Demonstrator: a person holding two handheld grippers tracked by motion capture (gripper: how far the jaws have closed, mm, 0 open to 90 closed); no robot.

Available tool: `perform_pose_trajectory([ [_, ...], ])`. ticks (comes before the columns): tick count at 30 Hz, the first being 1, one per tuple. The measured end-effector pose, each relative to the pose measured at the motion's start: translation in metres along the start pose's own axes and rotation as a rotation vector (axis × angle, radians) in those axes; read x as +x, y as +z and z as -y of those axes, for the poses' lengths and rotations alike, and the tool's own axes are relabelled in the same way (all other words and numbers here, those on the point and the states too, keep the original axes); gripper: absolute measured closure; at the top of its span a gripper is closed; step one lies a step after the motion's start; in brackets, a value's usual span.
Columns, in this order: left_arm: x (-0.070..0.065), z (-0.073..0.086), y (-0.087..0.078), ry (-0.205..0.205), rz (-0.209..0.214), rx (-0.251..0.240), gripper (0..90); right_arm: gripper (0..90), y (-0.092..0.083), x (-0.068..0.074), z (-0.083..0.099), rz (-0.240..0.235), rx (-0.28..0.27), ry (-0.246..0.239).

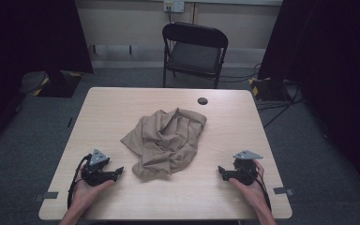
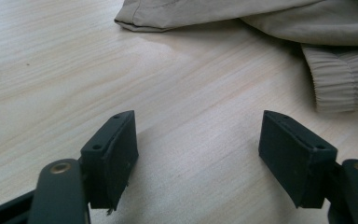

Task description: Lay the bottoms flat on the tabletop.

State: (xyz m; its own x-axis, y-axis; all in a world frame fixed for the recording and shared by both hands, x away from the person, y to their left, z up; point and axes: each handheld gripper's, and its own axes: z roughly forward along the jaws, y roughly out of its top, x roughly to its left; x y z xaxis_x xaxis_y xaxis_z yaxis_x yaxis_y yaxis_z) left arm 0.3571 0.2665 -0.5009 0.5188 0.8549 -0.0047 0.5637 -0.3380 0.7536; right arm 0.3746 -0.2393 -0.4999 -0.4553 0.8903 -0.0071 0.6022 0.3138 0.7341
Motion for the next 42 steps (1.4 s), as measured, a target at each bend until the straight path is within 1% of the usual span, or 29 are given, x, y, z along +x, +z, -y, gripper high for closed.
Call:
perform_pose_trajectory([
  [2,0.0,-0.001,0.001,-0.002,0.0,0.002,25.3,13.2,0.0,0.0,0.0,0.001,0.0,0.0],
  [4,0.001,-0.002,0.002,0.005,-0.006,0.008,24.7,13.1,0.0,0.0,0.0,0.001,0.001,0.001],
  [5,0.001,-0.002,0.003,-0.009,-0.006,0.0,24.2,13.1,0.0,0.0,0.0,0.002,0.001,0.001],
  [8,0.001,-0.002,0.003,-0.011,-0.009,0.0,24.0,13.2,0.0,0.0,0.0,0.017,0.002,0.01],
  [11,0.002,-0.002,0.001,0.003,-0.009,0.007,24.1,15.0,-0.001,0.002,0.0,0.021,0.004,0.012],
  [12,0.002,-0.001,0.001,-0.004,-0.003,0.003,24.1,17.4,-0.001,0.003,-0.001,0.013,0.011,0.012],
  [13,0.003,-0.001,0.0,0.001,0.002,0.003,24.1,22.3,-0.002,0.004,-0.003,-0.001,0.012,0.003],
  [14,0.003,0.0,0.0,0.001,0.001,0.005,24.1,24.5,-0.002,0.007,-0.005,-0.024,0.01,0.001],
  [15,0.003,0.0,0.0,0.002,0.001,0.005,24.1,25.2,-0.002,0.011,-0.009,-0.054,-0.002,-0.002],
  [16,0.003,0.0,0.0,0.002,0.003,0.005,24.1,25.2,-0.002,0.011,-0.009,-0.054,-0.002,-0.002],
  [17,0.002,0.0,0.0,0.001,0.001,0.005,24.1,30.6,-0.003,0.017,-0.016,-0.079,-0.028,-0.017],
  [18,0.002,-0.001,0.0,0.004,-0.003,0.006,24.1,30.6,-0.003,0.017,-0.016,-0.079,-0.028,-0.017],
  [20,0.002,-0.001,0.0,0.002,-0.002,0.004,24.0,32.7,-0.002,0.022,-0.023,-0.104,-0.037,-0.028],
  [22,0.001,-0.001,0.001,-0.002,-0.004,0.003,23.9,35.9,0.0,0.028,-0.03,-0.145,-0.052,-0.032],
  [23,0.001,-0.001,0.001,-0.002,-0.006,0.004,23.7,37.7,0.004,0.033,-0.039,-0.164,-0.064,-0.028],
  [24,0.001,-0.001,0.001,-0.002,-0.006,0.003,23.7,39.7,0.006,0.039,-0.046,-0.178,-0.073,-0.037],
  [25,0.001,-0.001,0.001,-0.002,-0.005,0.004,23.7,39.7,0.006,0.039,-0.046,-0.178,-0.073,-0.037],
  [26,0.001,-0.001,0.001,-0.002,-0.006,0.004,23.7,40.6,0.007,0.042,-0.051,-0.19,-0.08,-0.044],
  [28,0.001,-0.001,0.001,-0.003,-0.006,0.003,23.7,41.2,0.012,0.055,-0.068,-0.22,-0.109,-0.063],
  [30,0.001,-0.001,0.001,-0.002,-0.006,0.004,23.7,43.1,0.016,0.066,-0.082,-0.253,-0.122,-0.074],
  [31,0.001,-0.001,0.001,-0.002,-0.006,0.004,23.7,43.2,0.018,0.074,-0.092,-0.269,-0.129,-0.095],
  [32,0.001,-0.001,0.001,-0.002,-0.005,0.004,23.6,43.3,0.02,0.079,-0.098,-0.276,-0.134,-0.11],
  [33,0.001,-0.001,0.001,-0.001,-0.005,0.004,23.6,43.6,0.023,0.091,-0.113,-0.292,-0.143,-0.13],
  [34,0.001,-0.001,0.001,-0.001,-0.005,0.004,23.5,45.1,0.024,0.097,-0.12,-0.3,-0.148,-0.143],
  [36,0.001,-0.001,0.001,-0.001,-0.004,0.004,23.6,48.9,0.028,0.107,-0.132,-0.33,-0.155,-0.158],
  [37,0.001,-0.001,0.001,-0.002,-0.004,0.004,23.5,50.7,0.031,0.112,-0.137,-0.336,-0.155,-0.169],
  [38,0.001,-0.001,0.001,-0.002,-0.004,0.004,23.6,50.7,0.031,0.112,-0.137,-0.336,-0.155,-0.169],
  [39,0.001,-0.001,0.001,0.0,-0.004,0.005,23.6,54.4,0.036,0.121,-0.146,-0.348,-0.155,-0.18],
  [42,0.001,-0.001,0.001,-0.001,-0.004,0.004,23.5,57.2,0.045,0.133,-0.155,-0.362,-0.15,-0.199],
])
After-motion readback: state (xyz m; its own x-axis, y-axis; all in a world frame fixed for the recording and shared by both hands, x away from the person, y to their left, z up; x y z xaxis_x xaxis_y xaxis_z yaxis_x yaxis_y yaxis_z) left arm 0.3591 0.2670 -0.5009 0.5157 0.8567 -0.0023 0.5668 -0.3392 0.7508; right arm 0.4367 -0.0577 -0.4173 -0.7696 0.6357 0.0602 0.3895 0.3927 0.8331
